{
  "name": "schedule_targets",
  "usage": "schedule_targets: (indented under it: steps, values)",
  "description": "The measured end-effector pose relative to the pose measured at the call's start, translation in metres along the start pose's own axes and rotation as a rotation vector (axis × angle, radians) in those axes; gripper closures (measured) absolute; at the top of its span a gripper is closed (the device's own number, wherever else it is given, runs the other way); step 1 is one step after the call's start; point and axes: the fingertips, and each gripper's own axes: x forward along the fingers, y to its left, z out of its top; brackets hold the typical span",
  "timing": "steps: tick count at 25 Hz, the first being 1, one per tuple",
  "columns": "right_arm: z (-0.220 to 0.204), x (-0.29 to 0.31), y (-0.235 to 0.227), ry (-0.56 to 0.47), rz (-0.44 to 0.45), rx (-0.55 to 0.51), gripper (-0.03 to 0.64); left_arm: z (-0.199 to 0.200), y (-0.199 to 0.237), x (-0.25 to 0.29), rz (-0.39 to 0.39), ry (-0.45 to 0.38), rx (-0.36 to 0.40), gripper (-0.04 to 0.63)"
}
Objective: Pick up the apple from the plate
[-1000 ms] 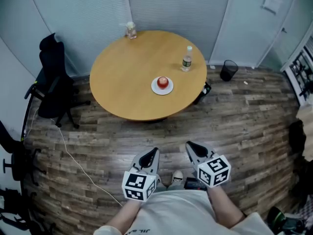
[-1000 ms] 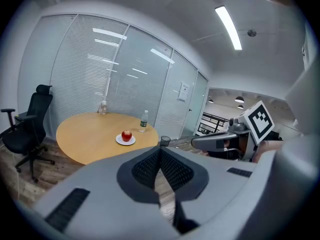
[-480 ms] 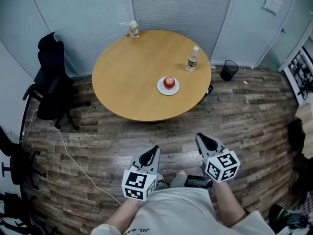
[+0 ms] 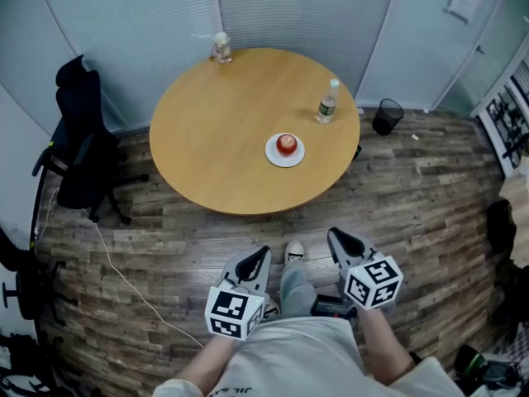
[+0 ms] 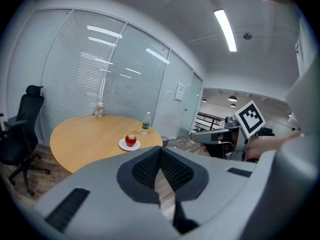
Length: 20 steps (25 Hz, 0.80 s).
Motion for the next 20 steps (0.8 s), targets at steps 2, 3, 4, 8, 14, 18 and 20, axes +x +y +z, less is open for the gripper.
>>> schedule_targets:
  steps: [2,3,4,8,14,18,20]
  values:
    - [0.007,0.015,-0.007,0.000,0.008,-0.022,0.582,0.004,0.011,0.015,0.010,0.007,-0.003,0.592]
    - [0.012,0.023,-0.012,0.001,0.012,-0.039,0.582,0.007,0.015,0.024,0.014,0.009,-0.006,0.592]
    - [0.017,0.031,-0.017,0.002,0.015,-0.056,0.581,0.011,0.019,0.032,0.016,0.010,-0.007,0.592]
    - [0.042,0.069,-0.041,0.005,0.032,-0.084,0.582,0.035,0.041,0.069,0.041,0.000,-0.010,0.592]
    - [0.086,0.120,-0.083,0.013,0.071,-0.122,0.582,0.077,0.077,0.125,0.099,-0.023,-0.023,0.592]
    - [0.102,0.152,-0.113,0.032,0.093,-0.136,0.581,0.094,0.095,0.160,0.131,-0.026,-0.027,0.592]
    - [0.108,0.166,-0.124,0.038,0.109,-0.134,0.581,0.100,0.099,0.176,0.141,-0.029,-0.033,0.592]
